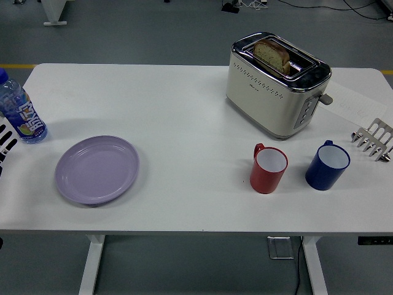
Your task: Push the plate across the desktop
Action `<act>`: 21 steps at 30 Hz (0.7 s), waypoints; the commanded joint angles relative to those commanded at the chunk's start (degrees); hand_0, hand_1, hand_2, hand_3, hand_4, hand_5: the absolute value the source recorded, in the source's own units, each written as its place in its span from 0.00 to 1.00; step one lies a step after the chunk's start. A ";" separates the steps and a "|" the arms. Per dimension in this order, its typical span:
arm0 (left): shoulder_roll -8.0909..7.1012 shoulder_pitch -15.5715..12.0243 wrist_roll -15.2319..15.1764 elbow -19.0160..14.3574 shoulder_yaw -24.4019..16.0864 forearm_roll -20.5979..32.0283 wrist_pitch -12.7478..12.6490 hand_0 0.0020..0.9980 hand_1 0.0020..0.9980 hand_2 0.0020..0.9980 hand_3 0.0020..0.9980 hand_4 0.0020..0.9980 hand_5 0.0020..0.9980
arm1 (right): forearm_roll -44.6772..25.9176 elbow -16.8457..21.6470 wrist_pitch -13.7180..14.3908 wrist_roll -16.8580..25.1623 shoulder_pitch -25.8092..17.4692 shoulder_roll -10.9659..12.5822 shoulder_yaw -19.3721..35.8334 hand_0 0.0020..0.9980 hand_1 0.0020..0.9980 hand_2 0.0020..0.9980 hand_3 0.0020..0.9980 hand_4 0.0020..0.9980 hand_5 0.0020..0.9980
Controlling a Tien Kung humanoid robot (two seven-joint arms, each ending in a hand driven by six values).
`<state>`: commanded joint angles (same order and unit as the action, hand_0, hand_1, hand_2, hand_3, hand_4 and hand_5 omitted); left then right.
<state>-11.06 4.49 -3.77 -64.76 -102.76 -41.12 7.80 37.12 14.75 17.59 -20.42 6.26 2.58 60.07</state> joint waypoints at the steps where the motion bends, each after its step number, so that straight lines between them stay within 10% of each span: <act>1: 0.05 -0.07 -0.07 0.01 0.06 -0.24 0.09 0.76 0.78 0.75 0.69 0.62 1.00 | 0.04 0.00 -0.01 -0.03 -0.02 -0.01 0.02 0.58 0.52 0.61 0.56 0.21 0.54; 21: 5.17 1.49 -6.37 2.57 1.88 -1.97 -2.07 0.75 0.78 0.74 0.67 0.61 1.00 | 1.00 0.00 -0.55 -0.55 -0.12 -0.14 0.42 0.58 0.52 0.61 0.56 0.21 0.54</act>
<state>-5.90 5.98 -10.14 -62.20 -100.88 -43.09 5.73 38.13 14.75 17.04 -20.98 6.15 2.44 60.49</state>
